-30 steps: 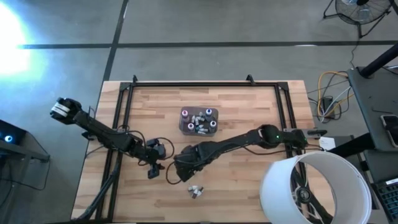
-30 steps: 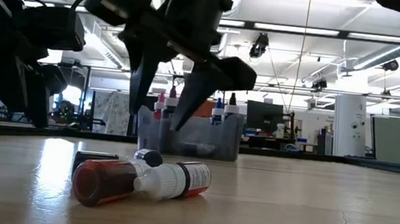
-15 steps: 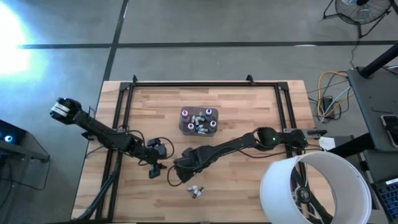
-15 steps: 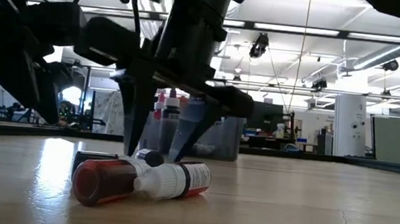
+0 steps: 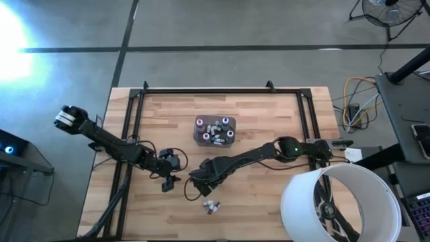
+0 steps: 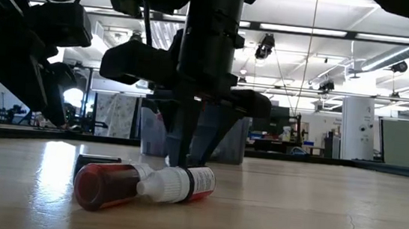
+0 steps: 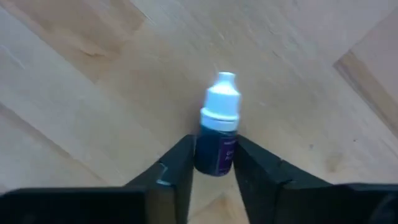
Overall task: Pick & Place food coloring
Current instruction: Put the top small purple food coloring bottle into the black bin
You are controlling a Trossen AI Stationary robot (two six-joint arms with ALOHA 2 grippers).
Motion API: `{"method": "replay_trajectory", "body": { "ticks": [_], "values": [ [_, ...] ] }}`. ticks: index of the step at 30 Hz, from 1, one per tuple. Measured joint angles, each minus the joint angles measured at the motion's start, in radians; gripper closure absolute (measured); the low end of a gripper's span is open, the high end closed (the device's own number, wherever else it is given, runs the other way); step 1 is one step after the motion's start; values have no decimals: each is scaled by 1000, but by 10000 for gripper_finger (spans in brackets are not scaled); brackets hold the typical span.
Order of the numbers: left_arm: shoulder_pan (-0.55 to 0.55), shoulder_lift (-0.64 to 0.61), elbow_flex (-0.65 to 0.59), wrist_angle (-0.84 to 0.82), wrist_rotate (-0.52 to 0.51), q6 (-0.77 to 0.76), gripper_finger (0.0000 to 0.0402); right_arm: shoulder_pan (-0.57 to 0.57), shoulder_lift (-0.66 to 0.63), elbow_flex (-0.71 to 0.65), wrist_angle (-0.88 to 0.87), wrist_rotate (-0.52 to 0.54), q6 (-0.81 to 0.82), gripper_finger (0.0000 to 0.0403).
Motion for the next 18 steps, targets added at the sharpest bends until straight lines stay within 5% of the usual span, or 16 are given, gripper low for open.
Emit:
{"method": "replay_trajectory", "body": {
  "ticks": [5,10,18],
  "values": [
    [0,0,0,-1,0,0,196,-6,-3,-1,-3,-13,-35,344],
    [0,0,0,-1,0,-1,196,-7,-20,2,-2,7,-37,346],
    [0,0,0,-1,-17,-6,196,-36,-205,6,-168,332,-16,337]
  ]
}}
